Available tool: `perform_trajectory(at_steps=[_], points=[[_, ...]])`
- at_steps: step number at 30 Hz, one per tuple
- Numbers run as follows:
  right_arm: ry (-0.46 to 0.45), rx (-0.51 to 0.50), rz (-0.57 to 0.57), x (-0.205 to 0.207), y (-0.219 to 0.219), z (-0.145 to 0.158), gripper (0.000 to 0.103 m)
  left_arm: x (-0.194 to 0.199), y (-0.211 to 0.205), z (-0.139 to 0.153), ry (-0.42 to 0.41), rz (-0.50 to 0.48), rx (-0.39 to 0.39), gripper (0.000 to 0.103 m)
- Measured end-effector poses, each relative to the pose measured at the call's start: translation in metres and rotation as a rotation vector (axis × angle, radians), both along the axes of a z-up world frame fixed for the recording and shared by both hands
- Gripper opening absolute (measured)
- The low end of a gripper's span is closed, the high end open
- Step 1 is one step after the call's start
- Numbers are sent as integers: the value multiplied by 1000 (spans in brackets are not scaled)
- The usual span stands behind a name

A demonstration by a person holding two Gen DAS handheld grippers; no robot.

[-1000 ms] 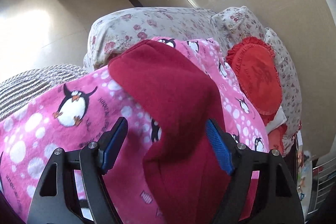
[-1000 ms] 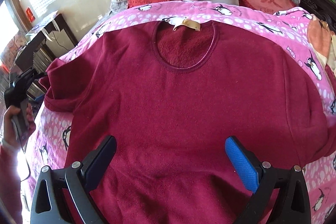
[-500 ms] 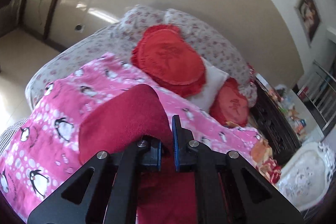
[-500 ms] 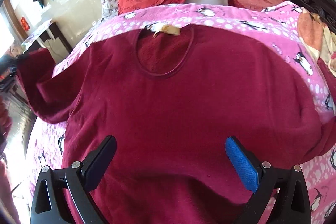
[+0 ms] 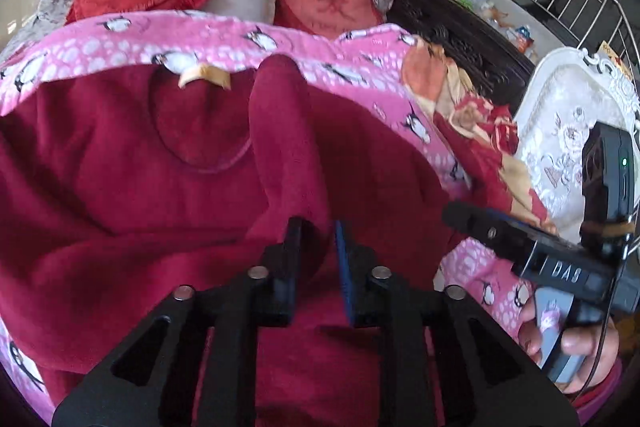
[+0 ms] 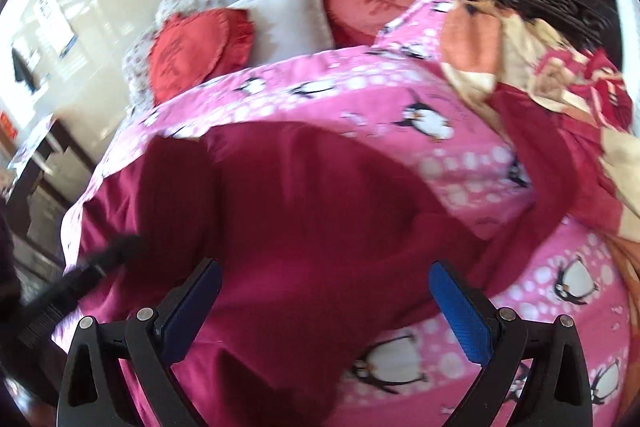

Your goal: Fold small clothes

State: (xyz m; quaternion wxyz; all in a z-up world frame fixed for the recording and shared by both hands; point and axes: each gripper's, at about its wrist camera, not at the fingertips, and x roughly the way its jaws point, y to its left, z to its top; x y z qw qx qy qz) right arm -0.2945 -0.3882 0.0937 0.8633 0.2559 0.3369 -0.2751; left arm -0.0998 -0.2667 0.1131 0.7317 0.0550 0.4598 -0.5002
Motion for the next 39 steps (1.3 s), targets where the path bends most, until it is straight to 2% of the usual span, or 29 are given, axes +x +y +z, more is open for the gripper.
perform_trajectory(at_steps=[3, 4, 6, 8, 11, 13, 17, 20, 23, 25, 26, 27, 28, 30, 31, 33, 35, 36, 37, 39], points=[[-8, 2, -9, -7, -6, 2, 103, -10, 18, 12, -10, -21, -41, 47], [-18, -1, -2, -8, -7, 3, 103, -12, 28, 20, -36, -21, -53, 50], [-40, -2, 21, -6, -4, 6, 103, -13, 56, 33, -112, 10, -73, 68], [-56, -6, 55, 2, 3, 9, 103, -11, 86, 36, -201, 83, -73, 74], [-59, -17, 111, 21, 14, 9, 103, 4, 119, 27, -308, 207, 25, 75], [-45, -56, 126, 30, 21, 11, 103, 19, 130, 9, -332, 278, 126, 75], [-23, -158, 153, 39, 29, 23, 103, 53, 146, -40, -221, 347, 274, 75], [-41, -252, 122, 30, 28, 39, 103, 65, 162, -68, -91, 381, 260, 75], [-98, -247, 120, 20, 20, 44, 103, 64, 167, -71, -92, 395, 229, 75], [-98, -201, 197, 27, 20, 38, 103, 62, 167, -71, -107, 388, 239, 75], [-62, -190, 255, 37, 24, 31, 103, 59, 162, -71, -110, 386, 242, 75], [-18, -205, 320, 50, 32, 22, 100, 58, 163, -71, -108, 386, 243, 75], [13, -226, 366, 59, 39, 14, 93, 60, 160, -71, -101, 386, 243, 75], [126, -283, 475, 81, 53, -9, 81, 67, 154, -68, -93, 384, 245, 75], [209, -313, 526, 93, 58, -25, 79, 69, 156, -67, -90, 387, 245, 75], [266, -329, 563, 102, 58, -44, 78, 74, 160, -67, -77, 390, 238, 75], [247, -355, 576, 101, 58, -55, 71, 75, 161, -68, -73, 395, 235, 75], [233, -378, 585, 100, 60, -55, 61, 75, 163, -68, -78, 396, 236, 75], [230, -397, 602, 99, 63, -54, 38, 74, 164, -67, -82, 399, 236, 75], [244, -431, 607, 99, 68, -49, 12, 74, 164, -66, -84, 405, 234, 75]])
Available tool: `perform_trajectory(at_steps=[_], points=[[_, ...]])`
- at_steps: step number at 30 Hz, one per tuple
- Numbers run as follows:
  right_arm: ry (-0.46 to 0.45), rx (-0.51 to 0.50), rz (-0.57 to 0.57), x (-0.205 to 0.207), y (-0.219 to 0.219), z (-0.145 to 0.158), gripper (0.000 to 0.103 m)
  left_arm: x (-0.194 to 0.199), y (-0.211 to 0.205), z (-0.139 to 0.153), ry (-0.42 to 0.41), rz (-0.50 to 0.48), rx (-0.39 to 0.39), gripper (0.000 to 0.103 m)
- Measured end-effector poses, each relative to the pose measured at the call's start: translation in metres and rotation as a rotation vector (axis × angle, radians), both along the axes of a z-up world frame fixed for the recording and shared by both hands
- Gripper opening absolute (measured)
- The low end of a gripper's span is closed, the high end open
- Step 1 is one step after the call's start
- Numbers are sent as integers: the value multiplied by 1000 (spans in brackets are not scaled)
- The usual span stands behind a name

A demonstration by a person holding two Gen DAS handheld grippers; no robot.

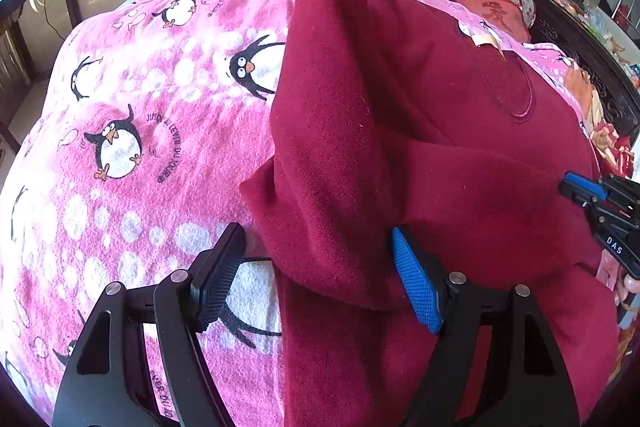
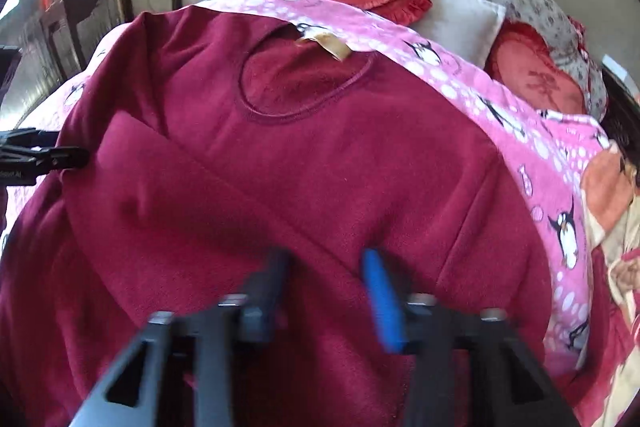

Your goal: Fold small clothes

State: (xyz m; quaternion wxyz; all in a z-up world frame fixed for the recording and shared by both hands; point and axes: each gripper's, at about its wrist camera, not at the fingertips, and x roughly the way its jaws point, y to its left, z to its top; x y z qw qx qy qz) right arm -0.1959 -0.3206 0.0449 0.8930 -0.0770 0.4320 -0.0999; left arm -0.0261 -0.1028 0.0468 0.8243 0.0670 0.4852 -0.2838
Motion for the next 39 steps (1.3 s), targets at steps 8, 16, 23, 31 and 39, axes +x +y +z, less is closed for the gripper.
perform_trajectory(at_steps=[8, 16, 23, 31, 39], points=[[-208, -133, -23, -12, 5, 70, 4, 5, 10, 17, -32, 85, -100, 75], [-54, -45, -202, 17, -47, 34, 11, 12, 0, 14, -1, 97, -79, 75], [-253, 119, -163, 8, -30, 64, 58, 22, -2, 4, -9, 121, -29, 75], [-234, 216, 159, 110, 72, 59, 56, 31, 15, 2, -10, 160, -78, 75], [-152, 150, 336, 202, 112, 44, 56, 29, 32, 5, 18, 131, -121, 75]])
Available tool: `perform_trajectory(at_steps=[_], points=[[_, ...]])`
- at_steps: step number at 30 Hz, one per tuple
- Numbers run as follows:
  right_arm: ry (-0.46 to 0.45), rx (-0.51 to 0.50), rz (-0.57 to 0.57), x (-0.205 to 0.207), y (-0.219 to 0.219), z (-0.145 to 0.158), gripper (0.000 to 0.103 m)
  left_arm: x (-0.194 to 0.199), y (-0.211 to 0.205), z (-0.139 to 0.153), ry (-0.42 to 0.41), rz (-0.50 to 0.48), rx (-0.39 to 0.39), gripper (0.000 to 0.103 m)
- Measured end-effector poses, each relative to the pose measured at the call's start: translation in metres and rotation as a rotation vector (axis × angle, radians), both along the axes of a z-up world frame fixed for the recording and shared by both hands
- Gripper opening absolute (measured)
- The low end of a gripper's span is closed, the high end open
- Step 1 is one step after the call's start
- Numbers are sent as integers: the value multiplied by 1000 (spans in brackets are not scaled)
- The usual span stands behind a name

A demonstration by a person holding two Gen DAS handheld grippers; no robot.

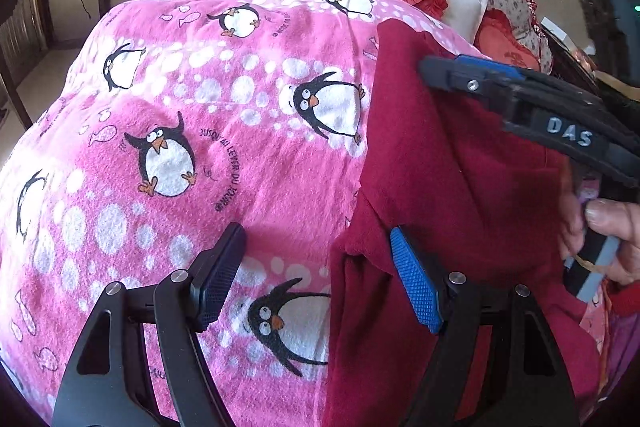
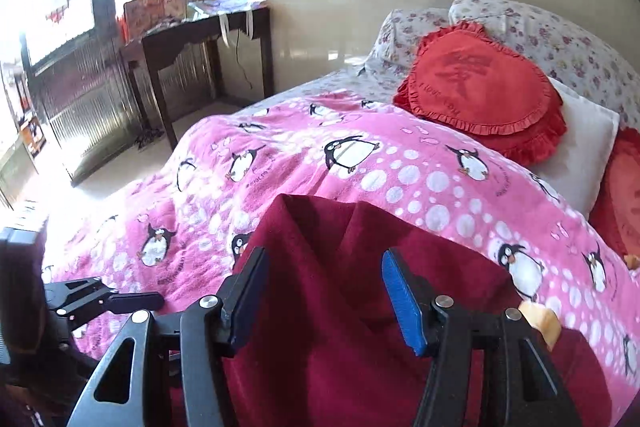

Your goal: Fold small clothes

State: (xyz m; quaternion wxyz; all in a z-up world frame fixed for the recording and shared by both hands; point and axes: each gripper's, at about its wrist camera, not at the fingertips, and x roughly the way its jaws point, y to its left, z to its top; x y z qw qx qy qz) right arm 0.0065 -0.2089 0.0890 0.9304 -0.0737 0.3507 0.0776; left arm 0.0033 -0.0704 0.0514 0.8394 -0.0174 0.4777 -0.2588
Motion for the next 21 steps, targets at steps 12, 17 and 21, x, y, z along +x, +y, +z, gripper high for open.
perform_trajectory(at_steps=[12, 17, 21], points=[[44, 89, 97, 50, 45, -11, 3, -3, 52, 32, -54, 91, -2, 75], [37, 134, 83, 45, 47, -7, 3, -1, 44, 35, -55, 80, -10, 75], [86, 174, -13, 28, 21, -5, 7, -8, 28, 44, -69, 51, -45, 75]])
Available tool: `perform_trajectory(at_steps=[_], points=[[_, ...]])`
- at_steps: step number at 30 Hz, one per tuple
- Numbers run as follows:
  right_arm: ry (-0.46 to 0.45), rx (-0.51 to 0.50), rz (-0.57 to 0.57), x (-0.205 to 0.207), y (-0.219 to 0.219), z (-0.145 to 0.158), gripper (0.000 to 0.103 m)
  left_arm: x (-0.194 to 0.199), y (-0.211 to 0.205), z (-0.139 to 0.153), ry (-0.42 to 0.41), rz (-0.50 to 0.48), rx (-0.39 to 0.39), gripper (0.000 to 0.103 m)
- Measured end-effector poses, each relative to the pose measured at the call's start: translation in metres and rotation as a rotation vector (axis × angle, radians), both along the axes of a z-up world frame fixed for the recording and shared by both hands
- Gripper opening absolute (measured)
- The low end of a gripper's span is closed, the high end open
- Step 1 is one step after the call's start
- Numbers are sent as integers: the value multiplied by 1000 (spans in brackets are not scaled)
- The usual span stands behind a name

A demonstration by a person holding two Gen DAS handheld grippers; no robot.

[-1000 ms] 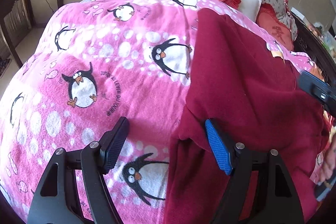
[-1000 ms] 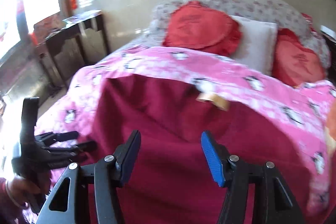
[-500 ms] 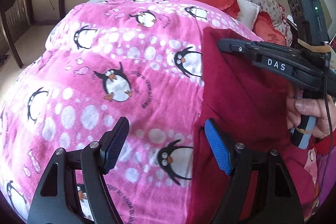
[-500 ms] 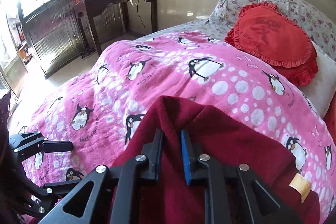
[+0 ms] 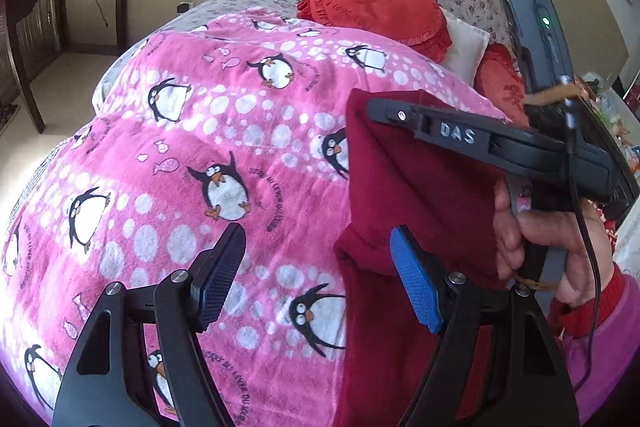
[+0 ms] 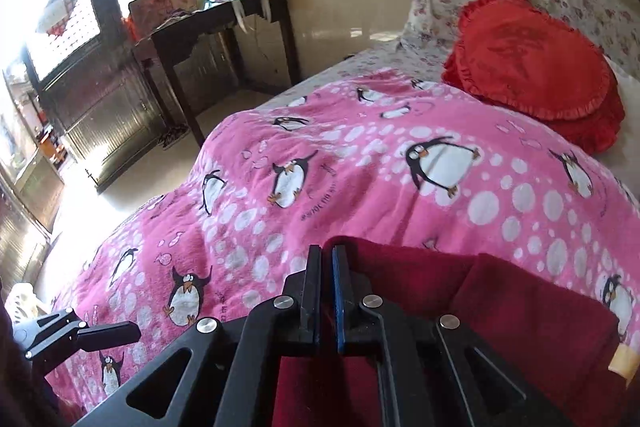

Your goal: Fold small clothes

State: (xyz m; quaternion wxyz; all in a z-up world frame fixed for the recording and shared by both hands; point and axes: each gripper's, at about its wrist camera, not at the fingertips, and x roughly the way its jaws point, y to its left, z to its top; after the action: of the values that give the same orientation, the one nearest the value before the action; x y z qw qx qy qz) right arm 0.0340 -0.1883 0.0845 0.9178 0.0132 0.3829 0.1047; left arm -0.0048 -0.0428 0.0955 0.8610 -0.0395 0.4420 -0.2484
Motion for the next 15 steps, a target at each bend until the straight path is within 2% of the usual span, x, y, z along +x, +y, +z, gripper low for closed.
perform_trajectory(at_steps=[2, 4, 6, 11, 13, 15], points=[[-27, -41, -42, -34, -15, 8, 19, -2, -10, 3, -20, -22, -3, 75], [-83, -94, -141, -84, -39, 19, 43, -3, -21, 4, -19, -48, -15, 75], [-111, -110, -244, -127, -67, 23, 54, -3, -35, 1, -15, -73, -21, 75], [-46, -150, -521, -214, -146, 8, 54, 1, -73, -23, 9, -120, 45, 75], [-14, -151, -604, -230, -170, -3, 54, 6, -84, -38, 25, -122, 103, 75], [53, -135, -634, -228, -184, -19, 54, 9, -92, -47, 9, -119, 160, 75]])
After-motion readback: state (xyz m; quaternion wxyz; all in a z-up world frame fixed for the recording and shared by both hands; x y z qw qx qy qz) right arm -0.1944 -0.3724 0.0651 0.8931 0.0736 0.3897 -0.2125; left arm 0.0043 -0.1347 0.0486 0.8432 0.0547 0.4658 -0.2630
